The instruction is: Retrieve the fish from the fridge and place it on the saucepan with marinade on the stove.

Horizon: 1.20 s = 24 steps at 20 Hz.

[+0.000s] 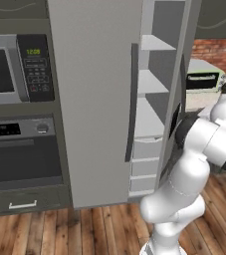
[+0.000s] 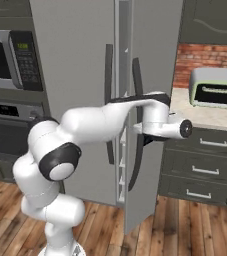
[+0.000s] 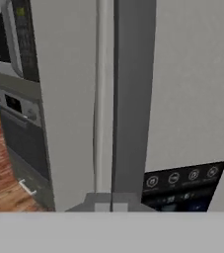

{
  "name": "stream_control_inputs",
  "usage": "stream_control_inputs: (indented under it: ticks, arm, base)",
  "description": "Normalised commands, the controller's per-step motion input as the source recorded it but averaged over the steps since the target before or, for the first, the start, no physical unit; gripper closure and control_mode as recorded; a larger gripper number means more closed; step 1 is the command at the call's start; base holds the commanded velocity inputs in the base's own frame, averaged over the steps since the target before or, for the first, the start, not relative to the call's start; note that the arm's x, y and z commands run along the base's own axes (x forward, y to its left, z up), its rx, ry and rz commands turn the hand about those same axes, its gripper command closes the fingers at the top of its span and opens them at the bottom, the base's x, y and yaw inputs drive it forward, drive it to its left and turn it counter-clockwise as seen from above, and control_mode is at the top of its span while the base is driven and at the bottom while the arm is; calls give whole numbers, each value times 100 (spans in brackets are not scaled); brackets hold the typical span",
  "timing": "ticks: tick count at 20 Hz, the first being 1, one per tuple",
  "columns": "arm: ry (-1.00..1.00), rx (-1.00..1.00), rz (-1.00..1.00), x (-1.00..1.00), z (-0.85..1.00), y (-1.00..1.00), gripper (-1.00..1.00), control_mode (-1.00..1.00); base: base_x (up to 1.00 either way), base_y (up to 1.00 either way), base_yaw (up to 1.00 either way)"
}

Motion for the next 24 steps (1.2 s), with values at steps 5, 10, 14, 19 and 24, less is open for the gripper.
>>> stream_control_inputs:
  ticks: [5,10,14,19,24]
  arm:
    - [-33,-4,-6,-87,13,40,100,-100]
    - [-6,-7,0,-42,12,79,100,-100]
    - [0,-8,0,-29,22,88,-100,-100]
    - [3,-14,-8,-28,43,63,-100,-100]
    - [9,-16,-32,-14,33,41,-100,-100]
  base:
    - [0,0,0]
    - [0,0,0]
    - [0,0,0]
    - [0,0,0]
    - [0,0,0]
